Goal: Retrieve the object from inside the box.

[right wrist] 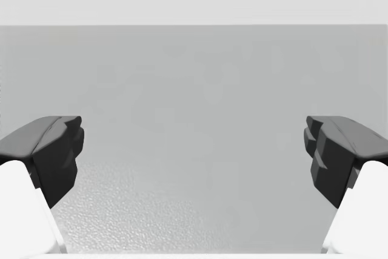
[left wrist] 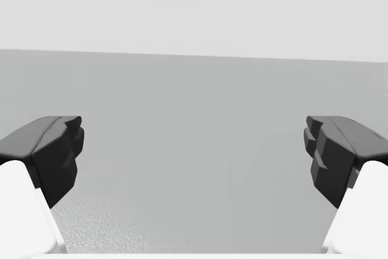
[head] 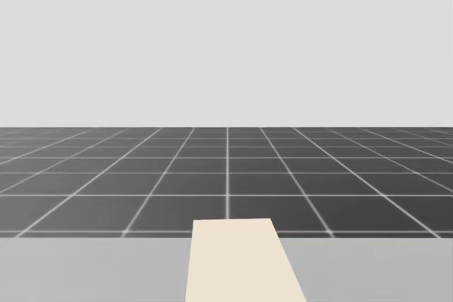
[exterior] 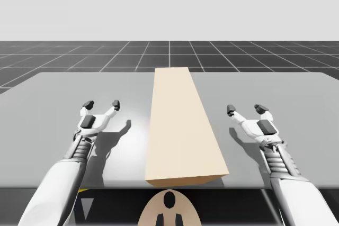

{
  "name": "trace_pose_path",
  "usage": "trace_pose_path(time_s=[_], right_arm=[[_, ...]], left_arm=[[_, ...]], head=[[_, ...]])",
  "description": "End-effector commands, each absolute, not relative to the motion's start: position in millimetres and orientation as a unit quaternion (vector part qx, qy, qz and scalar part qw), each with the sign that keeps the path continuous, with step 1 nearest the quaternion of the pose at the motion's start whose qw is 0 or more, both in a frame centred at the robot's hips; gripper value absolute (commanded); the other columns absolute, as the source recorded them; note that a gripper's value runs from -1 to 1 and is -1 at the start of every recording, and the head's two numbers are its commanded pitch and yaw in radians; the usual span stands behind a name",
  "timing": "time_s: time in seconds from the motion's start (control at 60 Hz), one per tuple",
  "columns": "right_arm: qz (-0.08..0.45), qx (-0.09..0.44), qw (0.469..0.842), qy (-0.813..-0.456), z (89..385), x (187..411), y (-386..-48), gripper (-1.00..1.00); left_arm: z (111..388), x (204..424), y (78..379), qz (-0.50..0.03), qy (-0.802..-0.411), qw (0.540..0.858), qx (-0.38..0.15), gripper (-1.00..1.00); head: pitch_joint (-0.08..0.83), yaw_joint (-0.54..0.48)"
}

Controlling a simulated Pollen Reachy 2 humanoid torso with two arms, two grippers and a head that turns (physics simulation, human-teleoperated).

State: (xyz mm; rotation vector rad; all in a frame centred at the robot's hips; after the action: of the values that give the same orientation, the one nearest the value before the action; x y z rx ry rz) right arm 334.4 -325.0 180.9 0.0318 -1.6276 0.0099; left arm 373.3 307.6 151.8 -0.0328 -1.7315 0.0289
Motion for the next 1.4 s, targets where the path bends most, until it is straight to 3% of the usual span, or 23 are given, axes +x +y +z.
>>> trace_pose_path(time_s=[0.017,0.217,0.333,0.7,0.85,1.117,1.4], right_arm=[[0.005,0.014,0.693,-0.721,180.3,332.9,-323.8,-1.00],[0.057,0.060,0.705,-0.705,173.4,333.6,-321.4,-1.00],[0.091,0.090,0.710,-0.693,168.7,333.4,-319.1,-1.00],[0.228,0.164,0.664,-0.693,168.3,314.3,-291.9,-1.00],[0.279,0.193,0.636,-0.693,170.6,302.7,-280.8,-1.00],[0.284,0.195,0.624,-0.702,173.3,299.0,-282.0,-1.00],[0.290,0.197,0.617,-0.705,173.7,297.9,-281.7,-1.00]], left_arm=[[152.6,373.0,309.0,0.015,-0.763,0.646,-0.022,-1.00],[144.8,376.4,307.3,-0.004,-0.736,0.675,-0.049,-1.00],[135.5,379.2,301.0,-0.048,-0.706,0.701,-0.088,-1.00],[131.9,345.8,256.1,-0.285,-0.672,0.662,-0.171,-1.00],[134.4,328.5,238.0,-0.349,-0.645,0.648,-0.206,-1.00],[146.2,307.1,210.2,-0.411,-0.603,0.636,-0.252,-1.00],[150.7,321.9,192.8,-0.441,-0.582,0.635,-0.251,-1.00]], head=[[-0.010,0.00],[-0.013,0.00],[-0.015,0.00],[-0.018,-0.01],[-0.015,-0.01],[-0.018,-0.02],[-0.014,-0.01]])
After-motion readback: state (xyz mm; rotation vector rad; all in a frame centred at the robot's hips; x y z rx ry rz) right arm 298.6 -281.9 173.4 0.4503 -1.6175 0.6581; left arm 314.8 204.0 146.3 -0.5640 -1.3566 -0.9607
